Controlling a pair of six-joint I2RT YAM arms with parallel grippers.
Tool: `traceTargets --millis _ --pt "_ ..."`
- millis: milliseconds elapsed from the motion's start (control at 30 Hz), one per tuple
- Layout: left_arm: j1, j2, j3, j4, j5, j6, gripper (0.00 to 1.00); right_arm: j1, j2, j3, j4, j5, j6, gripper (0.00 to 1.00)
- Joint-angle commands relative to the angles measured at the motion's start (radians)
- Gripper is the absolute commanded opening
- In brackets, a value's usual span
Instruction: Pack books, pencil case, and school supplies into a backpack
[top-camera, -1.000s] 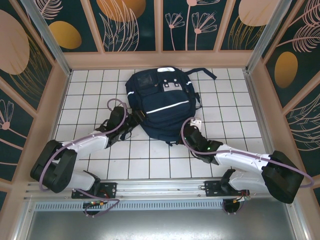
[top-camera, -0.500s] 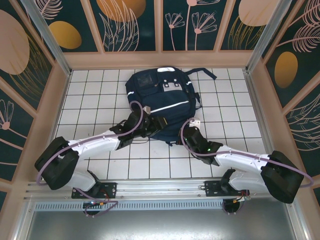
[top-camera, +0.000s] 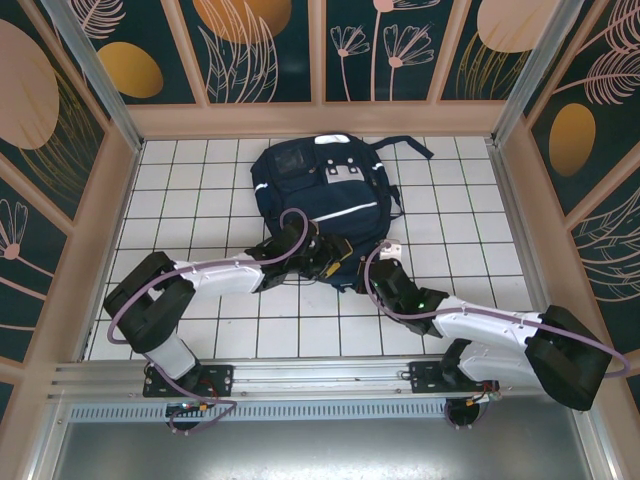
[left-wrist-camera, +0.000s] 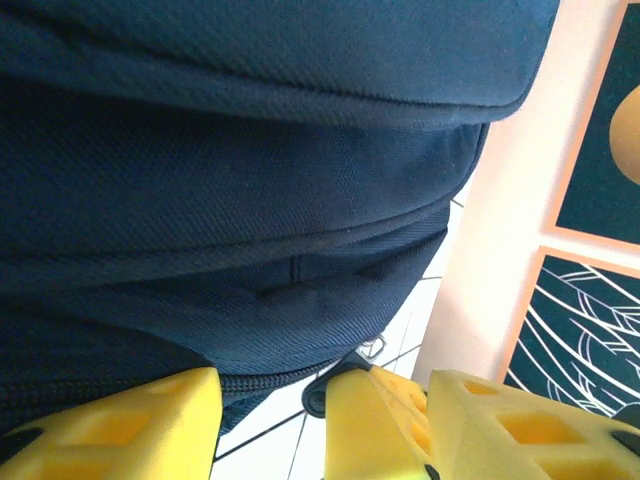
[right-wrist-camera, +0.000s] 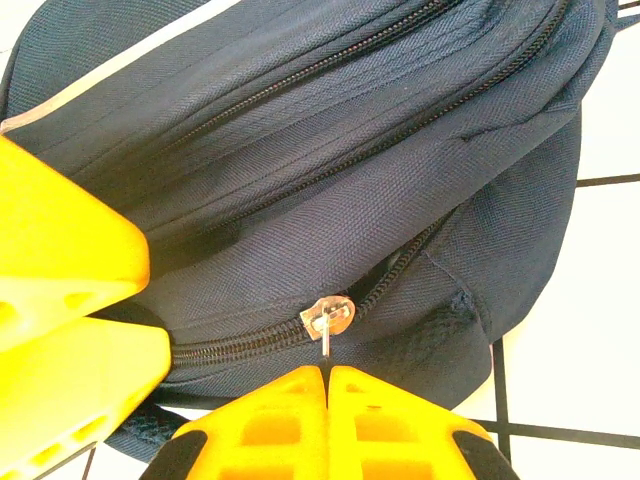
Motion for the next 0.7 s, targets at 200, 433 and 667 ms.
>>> traceTargets --millis 200,433,667 --pt "-0.025 -0.003 0.013 -0.004 0.034 -0.100 0.61 0.014 0.015 -0.010 0.096 0.004 -0.023 0.00" --pt "-0.027 -0.008 -0.013 -0.017 -0.001 -0.116 0.62 0.018 -0.001 -0.024 0.138 -0.010 -0.031 0.00" --pt "-0.004 0.125 0.027 0.042 -0.006 -0.132 0.60 0.050 -0.029 -0.033 0.141 -0.007 -0.048 0.00"
